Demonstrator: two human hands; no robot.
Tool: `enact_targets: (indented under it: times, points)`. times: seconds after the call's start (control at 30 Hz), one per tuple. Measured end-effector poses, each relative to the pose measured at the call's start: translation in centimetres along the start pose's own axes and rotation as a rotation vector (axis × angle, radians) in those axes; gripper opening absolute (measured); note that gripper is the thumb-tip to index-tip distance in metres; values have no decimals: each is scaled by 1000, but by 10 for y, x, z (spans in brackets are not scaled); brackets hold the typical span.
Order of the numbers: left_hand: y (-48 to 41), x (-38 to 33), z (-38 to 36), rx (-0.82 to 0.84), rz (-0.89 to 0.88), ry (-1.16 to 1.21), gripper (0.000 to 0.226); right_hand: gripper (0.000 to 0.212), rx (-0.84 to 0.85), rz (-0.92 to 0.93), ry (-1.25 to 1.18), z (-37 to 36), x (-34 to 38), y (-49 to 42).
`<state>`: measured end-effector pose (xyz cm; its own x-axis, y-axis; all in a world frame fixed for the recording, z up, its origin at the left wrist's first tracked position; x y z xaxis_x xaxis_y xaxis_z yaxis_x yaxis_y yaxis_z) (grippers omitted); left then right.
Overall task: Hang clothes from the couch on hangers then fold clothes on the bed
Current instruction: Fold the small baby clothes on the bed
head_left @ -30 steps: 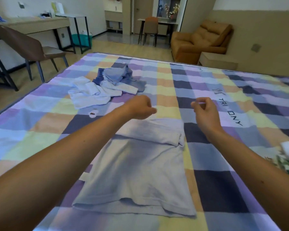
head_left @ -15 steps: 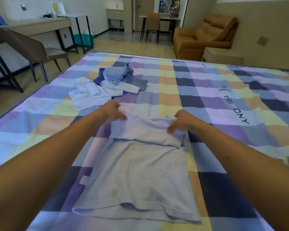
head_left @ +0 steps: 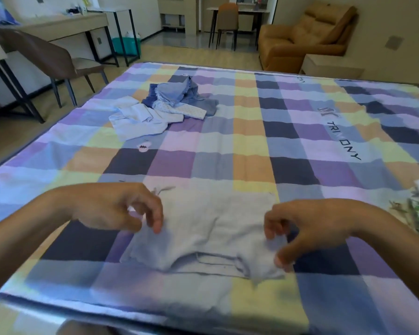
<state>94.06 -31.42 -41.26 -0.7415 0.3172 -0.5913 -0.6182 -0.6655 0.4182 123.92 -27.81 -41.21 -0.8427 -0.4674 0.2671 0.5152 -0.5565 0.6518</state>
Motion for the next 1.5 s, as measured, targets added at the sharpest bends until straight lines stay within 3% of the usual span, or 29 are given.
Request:
enact_targets:
  times: [0.03,0.1,0.17,0.23,0.3,0.37,0.43,0.57,0.67,0.7,0.73,0.8,0.87,0.93,1.0,1.1,1.2,1.3,1.37,1.43,1.5]
  points:
    - [-3,5,-4,-72,12,4,31,47,-17,-10,-20,-2,1,0]
    - [-12,15,3,-402,12,45,22,40,-245,-9,-102,8,3,-10]
    - [-24,30,3,-643,74,13,36,49,-495,-10,-163,16,-1,-27]
    - [-45,54,-7,-681,237,-66,54,66,-571,-30,-234,9,-10,-50]
    - [-56,70,-13,-747,369,-83,44,71,-558,-100,-268,-6,-22,-72]
    - [-59,77,-11,-852,371,19,33,56,-630,-159,-282,-9,-32,-81]
    - [-59,83,-3,-906,322,210,39,40,-693,-109,-477,-6,-38,-81]
    - [-47,98,10,-968,370,398,41,43,-695,-55,-818,-4,-53,-70]
    - [-40,92,10,-971,582,-9,23,45,-732,-71,-846,-9,-56,-65]
    - [-40,80,9,-983,604,-175,13,44,-733,-67,-839,-13,-54,-64]
    - [-43,64,6,-1006,541,-271,17,40,-724,-48,-851,-17,-51,-62]
    - [-56,20,-9,-997,220,-272,25,29,-662,-3,-954,-29,-45,-57]
    - [-70,-12,-37,-876,-17,-240,36,38,-621,12,-1026,-38,-42,-50]
    - [-84,-16,-69,-709,-36,-267,54,50,-590,24,-1090,-47,-40,-44]
    - [-93,-4,-91,-559,69,-316,70,61,-579,37,-1098,-54,-34,-43]
    - [-97,2,-96,-478,116,-325,82,64,-629,34,-1014,-57,-26,-45]
    - [-88,-7,-84,-469,117,44,93,56,-676,28,-1001,-41,-14,-38]
    - [-70,-11,-61,-625,50,701,54,50,-745,61,-780,-9,22,-24]
    - [-59,-12,-50,-675,-13,999,59,62,-739,182,-747,8,58,-19]
    - [-48,-4,-49,-685,7,1259,71,82,-621,345,-856,12,93,-19]
    - [-35,7,-52,-690,94,1350,64,93,-530,404,-839,5,114,-27]
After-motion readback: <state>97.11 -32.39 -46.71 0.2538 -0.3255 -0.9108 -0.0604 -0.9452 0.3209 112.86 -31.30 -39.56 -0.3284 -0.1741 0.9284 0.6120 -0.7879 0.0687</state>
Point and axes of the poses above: each hand's wrist, its own y-axis away from the middle knuckle, its own z-axis out of the back of the hand, x = y × z, the point moved 6 cm from there along -y, towards the middle knuckle, and after that the axes turned 4 degrees about x, right-handed, at the moved point
